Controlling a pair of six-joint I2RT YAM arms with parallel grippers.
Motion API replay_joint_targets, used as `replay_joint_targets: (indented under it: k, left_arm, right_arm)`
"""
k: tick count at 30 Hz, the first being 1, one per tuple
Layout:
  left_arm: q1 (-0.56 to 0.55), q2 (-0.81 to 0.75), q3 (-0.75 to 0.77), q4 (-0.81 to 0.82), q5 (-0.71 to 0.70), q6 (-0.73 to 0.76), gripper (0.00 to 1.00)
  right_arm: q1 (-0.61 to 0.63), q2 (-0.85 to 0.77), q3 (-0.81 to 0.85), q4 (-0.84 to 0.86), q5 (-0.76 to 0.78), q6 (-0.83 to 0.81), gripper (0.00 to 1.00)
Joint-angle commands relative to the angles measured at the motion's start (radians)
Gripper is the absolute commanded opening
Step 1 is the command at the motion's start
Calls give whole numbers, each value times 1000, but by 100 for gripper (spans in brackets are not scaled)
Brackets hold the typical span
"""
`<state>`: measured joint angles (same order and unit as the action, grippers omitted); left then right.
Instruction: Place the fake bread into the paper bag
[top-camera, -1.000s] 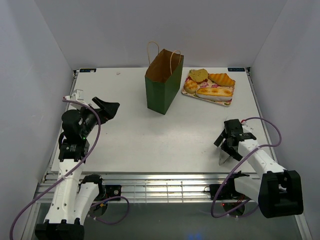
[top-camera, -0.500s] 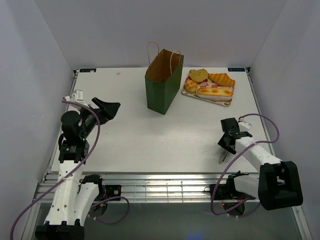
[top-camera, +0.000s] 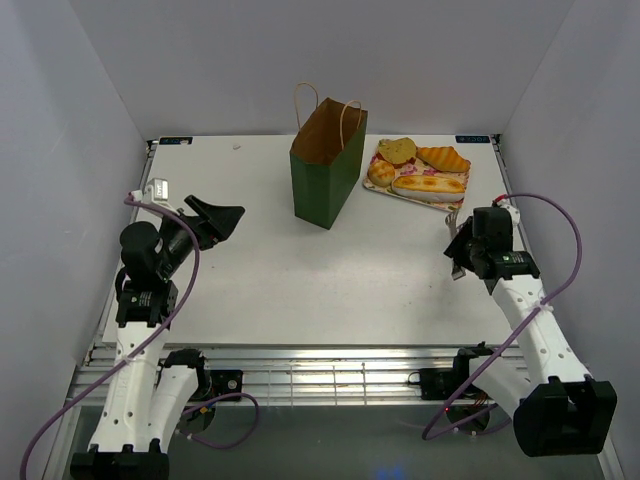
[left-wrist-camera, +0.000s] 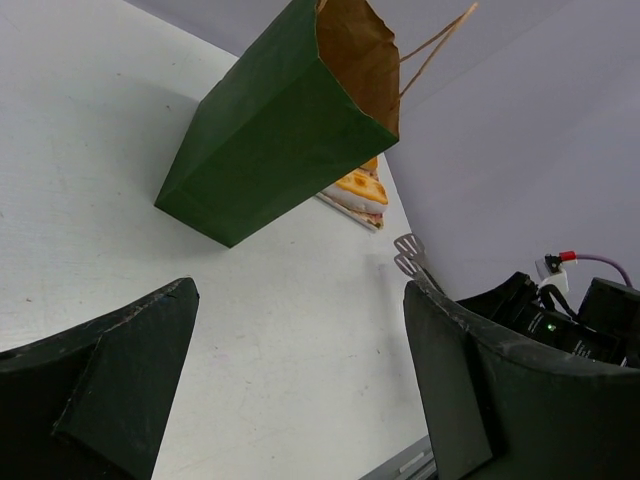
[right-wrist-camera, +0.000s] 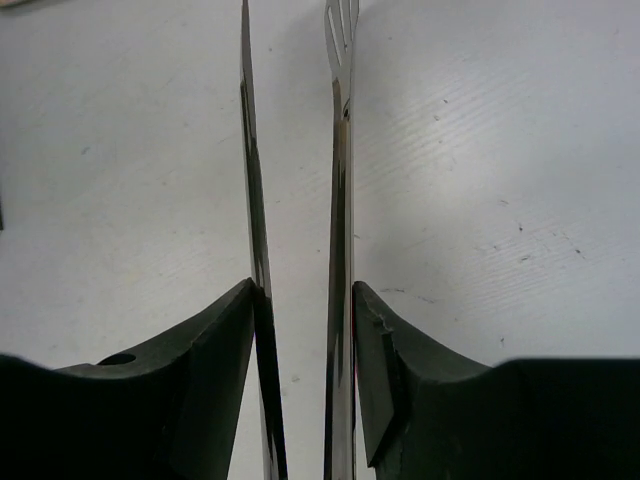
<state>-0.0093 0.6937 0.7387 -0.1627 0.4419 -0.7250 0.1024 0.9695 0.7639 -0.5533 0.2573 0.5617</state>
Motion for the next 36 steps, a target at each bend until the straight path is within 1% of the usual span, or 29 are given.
replay_joint_targets:
  k: [1,3,10,11,16,18,19,21,22,23,24,26,27,29,30,31,33,34,36]
  left_arm:
    - [0,-13,60,-6,40,-1,94]
    - [0,-13,73,-11,55,1,93]
    - [0,35,146,-11,109,-1,93]
    - [0,47,160,-12,115,2,98]
    - [0,156,304,-18,101,35,98]
    - [0,223,333,9,89,-20,98]
    - [2,242,347,20,84,-49,98]
    - [2,298,360,98,122,-57,98]
    - [2,319,378,116,145,-45,98]
    - [2,341,393,100,153,-25,98]
    - [2,377,402,91,141,7,98]
    - [2,401,407,51,123,16,98]
    - [2,427,421,28,85,57,98]
    - [2,451,445,2,46,52,98]
    - [0,484,459,2,9,50,98]
    - [-9,516,481,-15,0,55,94]
    - [-47,622,643,-107,-23,84,86]
    - [-66,695,681,-119,-46,110,81]
    - [-89,737,754,-107,-55,110,77]
  right_arm:
    - [-65,-8,63,-34,-222,-51,47]
    - [-87,-34,83,-34,-285,-42,48]
    - [-171,-58,202,-63,-348,-36,50]
    - [-179,-37,218,-62,-387,-36,50]
    - [-242,64,282,-19,-476,-42,50]
    - [-271,116,291,18,-533,-46,50]
    - [-308,135,308,27,-552,-48,50]
    - [-346,195,334,50,-622,-40,50]
    - [-383,215,351,56,-647,-28,50]
    - [-400,259,392,53,-686,-19,50]
    - [-423,279,411,53,-702,-10,50]
    - [-435,331,460,44,-736,23,49]
    - [-441,348,474,35,-748,36,49]
    - [-440,395,521,-3,-766,67,49]
    - [-440,403,525,7,-774,85,48]
    - [-437,414,532,7,-774,98,48]
    - [-431,433,535,30,-777,138,48]
    - [-429,439,540,35,-779,150,48]
    - [-428,471,595,15,-764,168,48]
